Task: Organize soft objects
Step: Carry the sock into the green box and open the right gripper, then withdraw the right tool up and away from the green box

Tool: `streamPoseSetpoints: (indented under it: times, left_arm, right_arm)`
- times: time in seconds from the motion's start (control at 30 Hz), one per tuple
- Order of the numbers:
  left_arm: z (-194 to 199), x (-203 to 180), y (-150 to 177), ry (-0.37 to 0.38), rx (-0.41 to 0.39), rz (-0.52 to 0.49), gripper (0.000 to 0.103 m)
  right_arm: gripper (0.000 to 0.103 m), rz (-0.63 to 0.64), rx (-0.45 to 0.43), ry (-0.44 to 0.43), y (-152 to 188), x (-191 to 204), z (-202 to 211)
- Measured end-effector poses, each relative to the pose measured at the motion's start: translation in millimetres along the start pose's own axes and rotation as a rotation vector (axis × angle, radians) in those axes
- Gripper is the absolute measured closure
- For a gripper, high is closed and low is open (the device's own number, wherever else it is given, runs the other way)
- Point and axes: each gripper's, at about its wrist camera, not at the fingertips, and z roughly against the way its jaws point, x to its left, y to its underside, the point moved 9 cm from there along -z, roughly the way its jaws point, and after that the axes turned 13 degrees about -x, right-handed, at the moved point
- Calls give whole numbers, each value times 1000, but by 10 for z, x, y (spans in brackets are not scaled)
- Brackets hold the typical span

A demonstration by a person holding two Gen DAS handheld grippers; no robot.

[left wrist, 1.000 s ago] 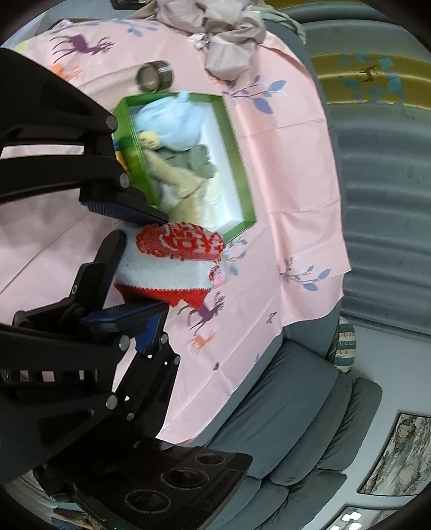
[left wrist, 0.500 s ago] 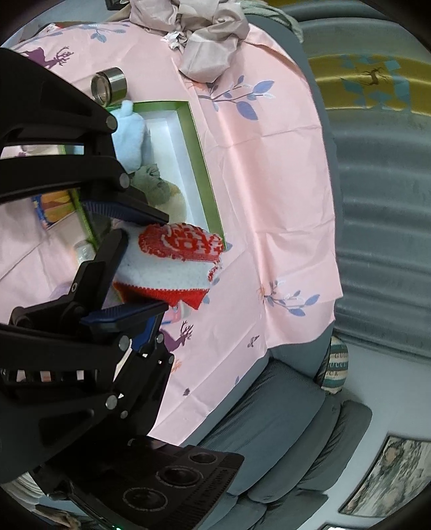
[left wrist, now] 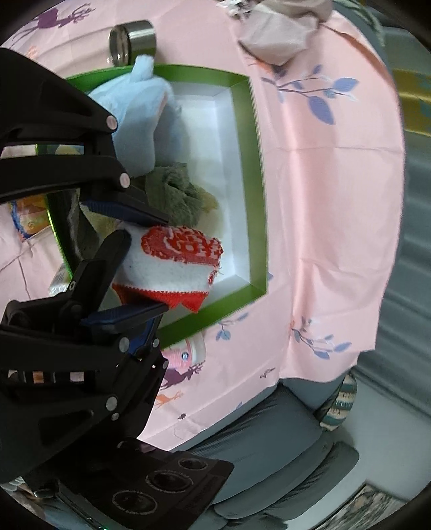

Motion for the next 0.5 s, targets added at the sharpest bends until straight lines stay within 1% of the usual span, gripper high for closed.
streamPoseSetpoints:
  times: [0.07,0.1,0.13,0.17,0.2,0.23,0.27,0.3,0.33,0.4,0.5]
  left_arm:
    - [-50,36,26,-6,13,16,58]
    - [-74,55,41,-17,20,17,55]
    - [-98,84,64,-41,27,11,50]
    - [-111,111,79,-58,28,6,48]
    - [-116,133,97,-68,28,7,44]
    - [-108,137,103,-67,28,13,38]
    - [-113,152,108,-69,27,18,33]
    - [-94,165,107,-75,25,26,22]
    - [-80,172,105,-76,24,30,16]
    - [-51,183,98,-76,21,36,14]
    - [7,167,97,-87,23,29,7]
  right_arm:
    - [60,-4,19,8,43,-33,-50]
    - [60,-8,32,10,68,-48,-77]
    - [57,-10,47,16,94,-66,-104]
    - [55,-10,65,38,129,-103,-125]
    - [50,-8,74,52,142,-125,-140]
    - [46,-8,79,66,158,-150,-139]
    - [45,-13,80,73,163,-173,-126]
    - [42,-21,77,75,156,-187,-105]
    - [41,-29,73,76,145,-204,-78]
    - [40,-43,65,86,127,-243,-5]
    - [40,-42,49,90,125,-251,129]
